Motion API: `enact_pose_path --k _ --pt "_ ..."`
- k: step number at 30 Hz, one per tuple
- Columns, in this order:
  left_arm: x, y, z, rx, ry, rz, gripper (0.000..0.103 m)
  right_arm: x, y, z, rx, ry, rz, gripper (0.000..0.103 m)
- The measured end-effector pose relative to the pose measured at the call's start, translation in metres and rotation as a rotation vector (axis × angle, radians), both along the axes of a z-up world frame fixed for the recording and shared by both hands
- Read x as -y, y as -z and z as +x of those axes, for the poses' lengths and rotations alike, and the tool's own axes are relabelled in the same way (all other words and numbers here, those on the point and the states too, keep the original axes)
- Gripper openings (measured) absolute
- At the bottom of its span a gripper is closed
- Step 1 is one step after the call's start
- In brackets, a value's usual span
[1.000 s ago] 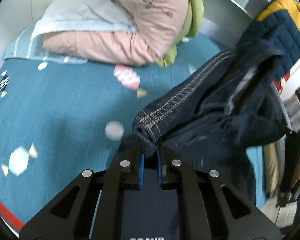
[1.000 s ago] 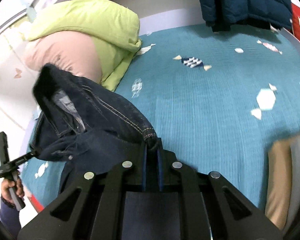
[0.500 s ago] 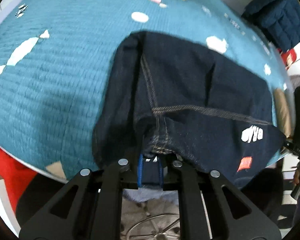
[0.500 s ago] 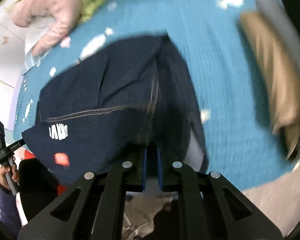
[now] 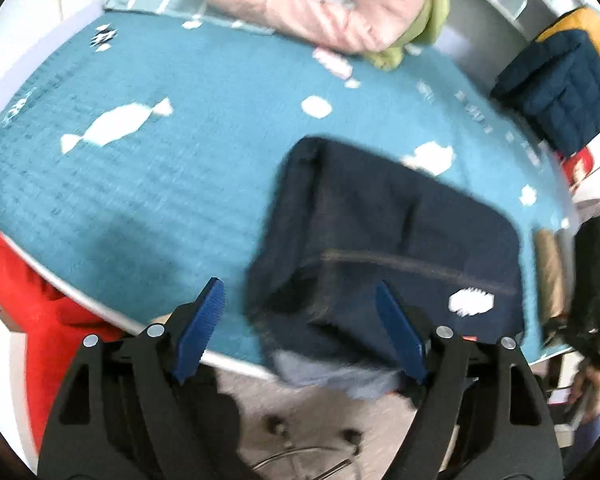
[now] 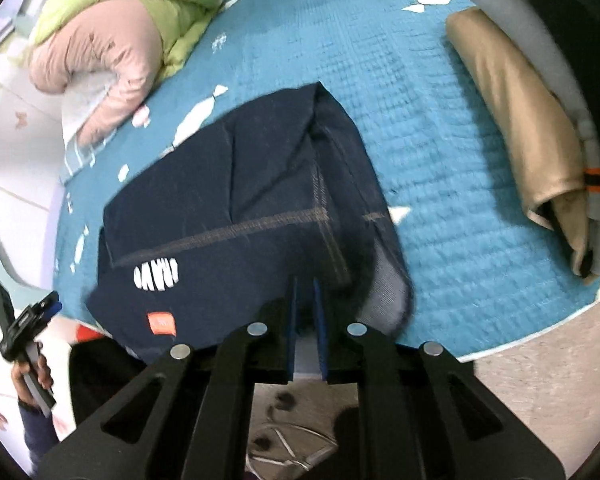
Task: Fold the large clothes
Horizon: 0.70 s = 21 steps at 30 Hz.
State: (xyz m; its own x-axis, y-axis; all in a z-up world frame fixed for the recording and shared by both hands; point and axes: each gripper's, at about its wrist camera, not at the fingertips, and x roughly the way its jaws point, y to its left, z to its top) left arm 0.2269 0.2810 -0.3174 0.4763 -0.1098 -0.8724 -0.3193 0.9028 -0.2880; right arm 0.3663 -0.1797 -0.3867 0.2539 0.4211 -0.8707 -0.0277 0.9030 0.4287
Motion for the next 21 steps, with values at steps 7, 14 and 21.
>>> enact_pose_path --k 7,14,21 --pt "0.080 0.059 0.063 -0.121 0.187 0.026 0.083 -0.037 0.039 0.026 -0.074 0.064 0.061 0.010" --pt "0.086 0.105 0.047 -0.157 0.232 0.085 0.083 -0.016 0.082 0.019 -0.175 0.082 0.016 0.000" --pt "0.059 0.084 0.041 -0.033 0.209 -0.045 0.083 -0.060 0.039 0.031 -0.097 0.002 -0.074 0.005"
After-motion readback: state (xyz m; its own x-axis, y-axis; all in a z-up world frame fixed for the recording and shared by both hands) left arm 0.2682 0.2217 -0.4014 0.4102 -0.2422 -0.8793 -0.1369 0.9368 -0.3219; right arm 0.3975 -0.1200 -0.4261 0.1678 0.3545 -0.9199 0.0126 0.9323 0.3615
